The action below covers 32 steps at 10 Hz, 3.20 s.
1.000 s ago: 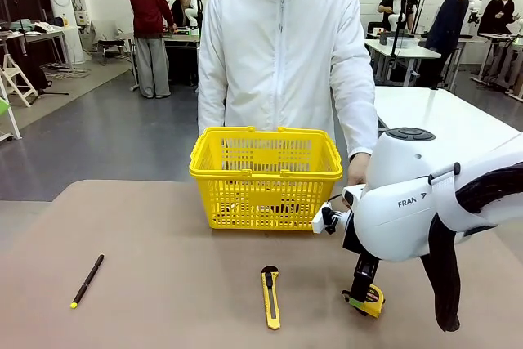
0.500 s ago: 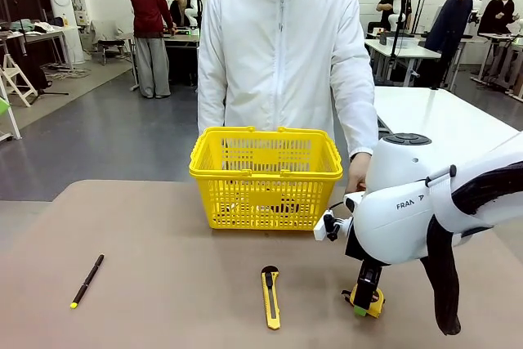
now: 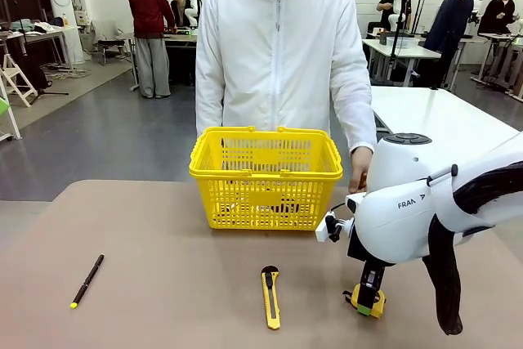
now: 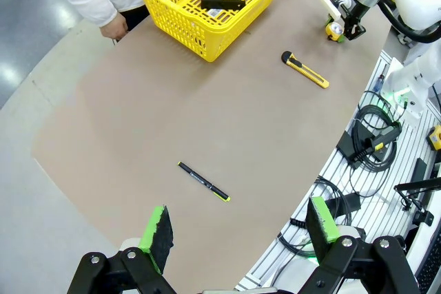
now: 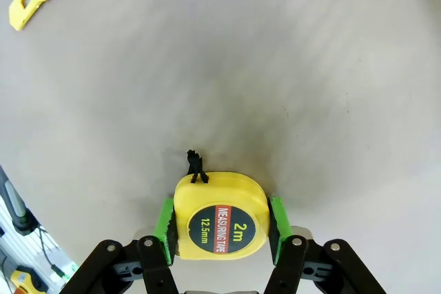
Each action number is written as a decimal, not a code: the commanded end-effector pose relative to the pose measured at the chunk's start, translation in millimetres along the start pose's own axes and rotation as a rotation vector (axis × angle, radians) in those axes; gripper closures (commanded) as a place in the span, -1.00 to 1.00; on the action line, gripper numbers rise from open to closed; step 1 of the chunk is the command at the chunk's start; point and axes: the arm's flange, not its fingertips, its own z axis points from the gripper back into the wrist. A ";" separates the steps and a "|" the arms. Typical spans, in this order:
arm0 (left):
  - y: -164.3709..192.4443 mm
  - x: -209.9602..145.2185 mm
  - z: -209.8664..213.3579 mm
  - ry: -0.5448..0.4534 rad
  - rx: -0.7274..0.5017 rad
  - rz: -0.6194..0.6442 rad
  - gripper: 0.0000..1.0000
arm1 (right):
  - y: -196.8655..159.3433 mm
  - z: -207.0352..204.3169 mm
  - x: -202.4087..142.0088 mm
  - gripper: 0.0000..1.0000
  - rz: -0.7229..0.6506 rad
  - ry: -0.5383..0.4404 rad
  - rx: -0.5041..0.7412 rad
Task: Place the items the person wants into the basket.
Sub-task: Pick up the item the person points to and place it in the Market Basket.
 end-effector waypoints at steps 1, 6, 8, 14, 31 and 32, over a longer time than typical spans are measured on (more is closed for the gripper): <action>0.9 -0.5 1.9 -0.001 -0.009 -0.011 -1.00 | 6.9 4.2 -10.1 0.88 -0.010 0.027 -0.034; 0.9 -0.5 1.9 -0.001 -0.009 -0.011 -1.00 | 26.8 197.8 -8.6 0.86 -0.158 0.073 -0.099; 0.9 -0.5 1.9 -0.001 -0.009 -0.011 -1.00 | 9.4 262.0 30.0 0.86 -0.170 0.047 -0.157; 0.9 -0.5 1.9 -0.001 -0.009 -0.011 -1.00 | -96.5 291.9 212.5 0.86 -0.035 -0.172 -0.239; 0.9 -0.5 1.9 -0.001 -0.009 -0.011 -1.00 | -133.3 159.4 263.6 -1.00 0.158 -0.041 -0.060; 0.9 -0.5 1.9 -0.001 -0.009 -0.011 -1.00 | -132.9 159.3 263.9 -1.00 0.160 -0.041 -0.060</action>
